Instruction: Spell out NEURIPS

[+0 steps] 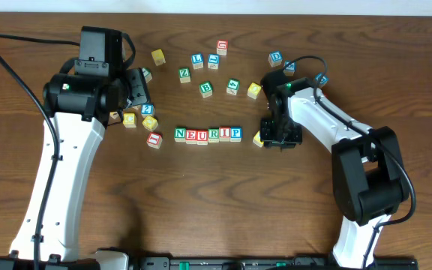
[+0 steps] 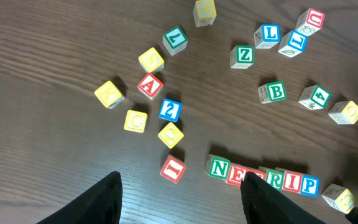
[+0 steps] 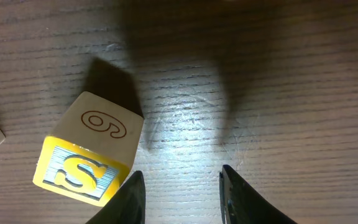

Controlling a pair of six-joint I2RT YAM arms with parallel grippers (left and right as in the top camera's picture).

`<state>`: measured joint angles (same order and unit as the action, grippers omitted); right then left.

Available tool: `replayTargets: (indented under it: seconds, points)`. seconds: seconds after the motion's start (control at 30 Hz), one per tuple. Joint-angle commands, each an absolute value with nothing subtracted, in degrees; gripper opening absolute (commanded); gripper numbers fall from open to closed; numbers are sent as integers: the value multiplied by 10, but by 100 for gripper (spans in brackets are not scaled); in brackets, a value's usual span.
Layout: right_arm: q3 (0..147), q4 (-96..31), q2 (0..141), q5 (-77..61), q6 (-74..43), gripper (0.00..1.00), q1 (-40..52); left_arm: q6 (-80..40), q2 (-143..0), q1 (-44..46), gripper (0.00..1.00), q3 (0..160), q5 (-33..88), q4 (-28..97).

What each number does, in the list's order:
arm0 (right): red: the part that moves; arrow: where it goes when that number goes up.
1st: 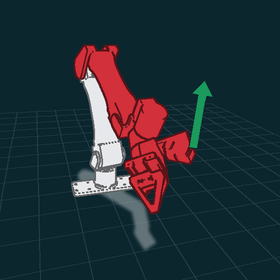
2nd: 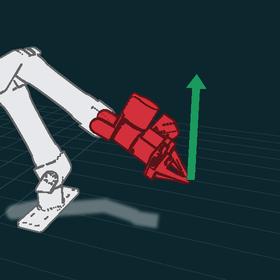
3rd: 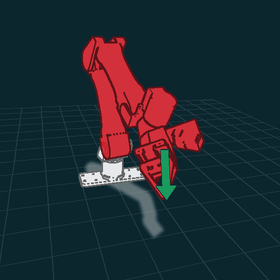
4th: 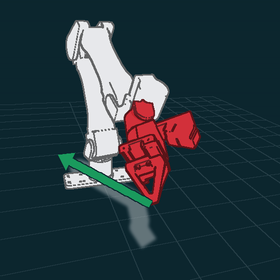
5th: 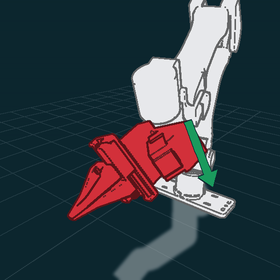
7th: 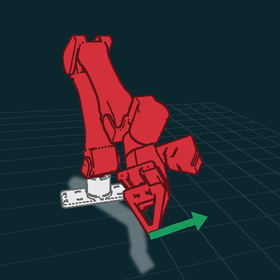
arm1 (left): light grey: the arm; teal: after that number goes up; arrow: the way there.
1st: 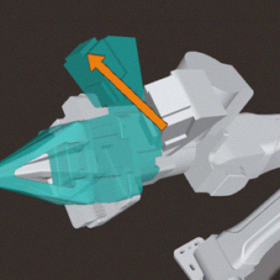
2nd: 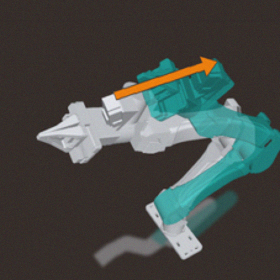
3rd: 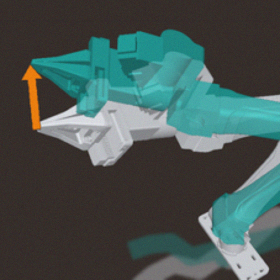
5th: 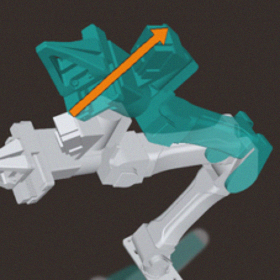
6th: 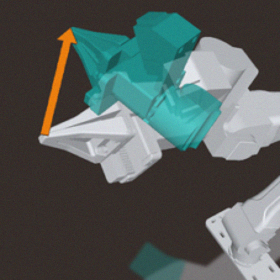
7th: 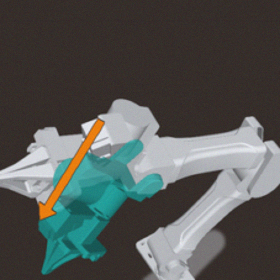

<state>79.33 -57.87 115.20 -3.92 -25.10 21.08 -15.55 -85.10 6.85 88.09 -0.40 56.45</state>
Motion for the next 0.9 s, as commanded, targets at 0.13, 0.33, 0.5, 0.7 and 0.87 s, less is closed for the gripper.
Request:
replayTargets:
  seconds: [0.13,0.33,0.5,0.7,0.87]
  points:
    - [790,-578,1139,-41,-248,34,211,-150,-857,67,60,884,-14,564]
    - [790,-578,1139,-41,-248,34,211,-150,-857,67,60,884,-14,564]
    - [790,-578,1139,-43,-248,34,211,-150,-857,67,61,884,-14,564]
    - [790,-578,1139,-43,-248,34,211,-150,-857,67,61,884,-14,564]
    - [790,-575,1139,-47,-248,34,211,-150,-857,67,60,884,-14,564]
